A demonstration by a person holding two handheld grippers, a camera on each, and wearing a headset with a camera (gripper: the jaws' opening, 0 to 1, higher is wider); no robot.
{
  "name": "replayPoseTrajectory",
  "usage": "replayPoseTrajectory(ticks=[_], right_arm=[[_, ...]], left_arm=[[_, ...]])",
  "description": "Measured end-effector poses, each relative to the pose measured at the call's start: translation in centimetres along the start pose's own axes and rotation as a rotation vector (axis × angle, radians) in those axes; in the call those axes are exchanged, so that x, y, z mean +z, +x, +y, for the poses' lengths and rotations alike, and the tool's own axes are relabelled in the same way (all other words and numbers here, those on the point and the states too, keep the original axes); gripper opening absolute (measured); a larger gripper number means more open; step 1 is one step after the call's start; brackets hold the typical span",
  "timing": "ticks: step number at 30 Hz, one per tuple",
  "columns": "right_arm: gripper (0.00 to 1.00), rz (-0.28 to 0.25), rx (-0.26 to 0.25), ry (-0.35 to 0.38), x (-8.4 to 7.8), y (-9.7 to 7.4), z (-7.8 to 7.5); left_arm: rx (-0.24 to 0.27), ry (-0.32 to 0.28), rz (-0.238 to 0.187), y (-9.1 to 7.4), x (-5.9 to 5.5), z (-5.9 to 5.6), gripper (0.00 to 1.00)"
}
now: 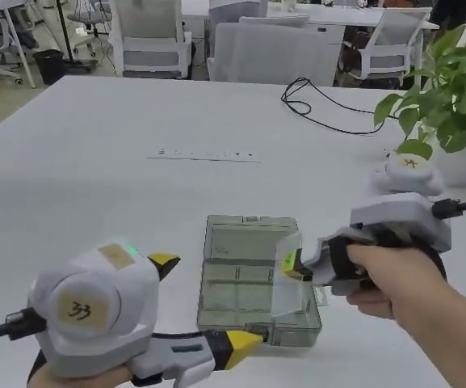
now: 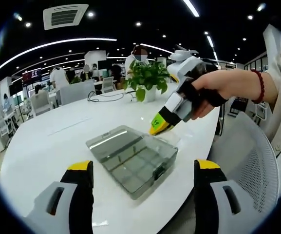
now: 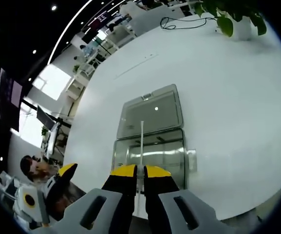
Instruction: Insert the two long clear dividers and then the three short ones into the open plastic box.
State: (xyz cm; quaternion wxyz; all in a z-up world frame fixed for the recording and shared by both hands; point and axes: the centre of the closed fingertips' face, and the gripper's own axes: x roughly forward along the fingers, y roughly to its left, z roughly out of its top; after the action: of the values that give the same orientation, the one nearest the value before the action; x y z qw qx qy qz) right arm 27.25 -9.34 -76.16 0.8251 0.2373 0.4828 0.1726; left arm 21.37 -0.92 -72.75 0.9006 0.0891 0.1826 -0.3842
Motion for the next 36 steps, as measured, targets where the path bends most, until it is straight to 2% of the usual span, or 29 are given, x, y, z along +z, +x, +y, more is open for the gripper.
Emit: replayPoseTrajectory(ticks=[3,11,16,21,36], right_arm=[[0.06,0.021,-0.016,-0.007,0.1,0.3,-0.4],[0.06,0.108,-0.065,-0.014,-0.3,1.5,-1.6],[0.06,0.14,-0.082,-0.022,-0.4,2.1,-2.0],[0.06,0.174,-0.099,-0.012,-0.6,2.7,-2.6],[0.06,0.204,-0.094,0.015,-1.4,3.1,-2.5]], left_arm=[[-0.001,0.002,0.01,0.2,-0.2,0.1,0.91],[-0.015,0.003,0.005,0.4,-0.2,0.1,0.99],[-0.021,0.02,0.013,0.4,-0.3,0.1,1.0],[-0.021,0.009,0.012,0.4,-0.4,0.2,1.0],[-0.017,0.014,0.009,0.5,-0.4,0.6,1.0]])
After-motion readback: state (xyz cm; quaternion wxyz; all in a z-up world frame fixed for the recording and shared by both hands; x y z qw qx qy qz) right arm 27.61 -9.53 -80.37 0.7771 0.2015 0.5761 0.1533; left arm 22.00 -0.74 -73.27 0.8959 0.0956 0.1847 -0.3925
